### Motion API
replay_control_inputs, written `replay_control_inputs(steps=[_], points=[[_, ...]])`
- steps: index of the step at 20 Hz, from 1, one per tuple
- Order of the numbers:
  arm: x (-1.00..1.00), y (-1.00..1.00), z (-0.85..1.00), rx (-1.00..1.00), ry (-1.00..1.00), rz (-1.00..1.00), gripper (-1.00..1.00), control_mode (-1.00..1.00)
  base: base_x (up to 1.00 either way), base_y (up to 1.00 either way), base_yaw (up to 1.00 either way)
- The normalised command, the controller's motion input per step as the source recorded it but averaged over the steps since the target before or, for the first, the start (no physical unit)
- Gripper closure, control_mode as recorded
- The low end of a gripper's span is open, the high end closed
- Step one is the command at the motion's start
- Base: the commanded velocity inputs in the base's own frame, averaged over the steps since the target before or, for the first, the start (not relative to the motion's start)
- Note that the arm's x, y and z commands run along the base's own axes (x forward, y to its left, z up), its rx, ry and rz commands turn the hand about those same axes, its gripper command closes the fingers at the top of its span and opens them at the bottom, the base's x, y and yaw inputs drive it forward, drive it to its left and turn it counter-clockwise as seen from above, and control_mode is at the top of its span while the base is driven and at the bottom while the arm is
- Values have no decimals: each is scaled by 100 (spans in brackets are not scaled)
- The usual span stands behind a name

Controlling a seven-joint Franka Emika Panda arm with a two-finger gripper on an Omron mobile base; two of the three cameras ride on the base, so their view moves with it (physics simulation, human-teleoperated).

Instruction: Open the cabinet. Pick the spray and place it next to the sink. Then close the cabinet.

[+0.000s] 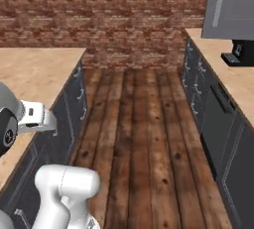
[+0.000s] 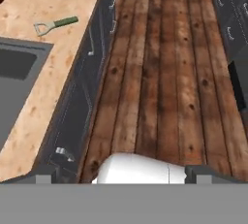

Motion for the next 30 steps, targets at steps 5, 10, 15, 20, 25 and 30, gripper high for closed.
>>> replay_control_inputs(steps=[5,10,15,20,25,30], points=[[0,0,0,0,0,0,-100,100,95,1,-61],[0,0,0,0,0,0,-100,100,100,8,-13],[0,0,0,0,0,0,-100,100,100,6,-10],[0,0,0,0,0,0,-100,100,100,0,-29],[0,0,0,0,0,0,-100,100,100,28,-63],[0,0,0,0,0,0,-100,100,100,39,-68]])
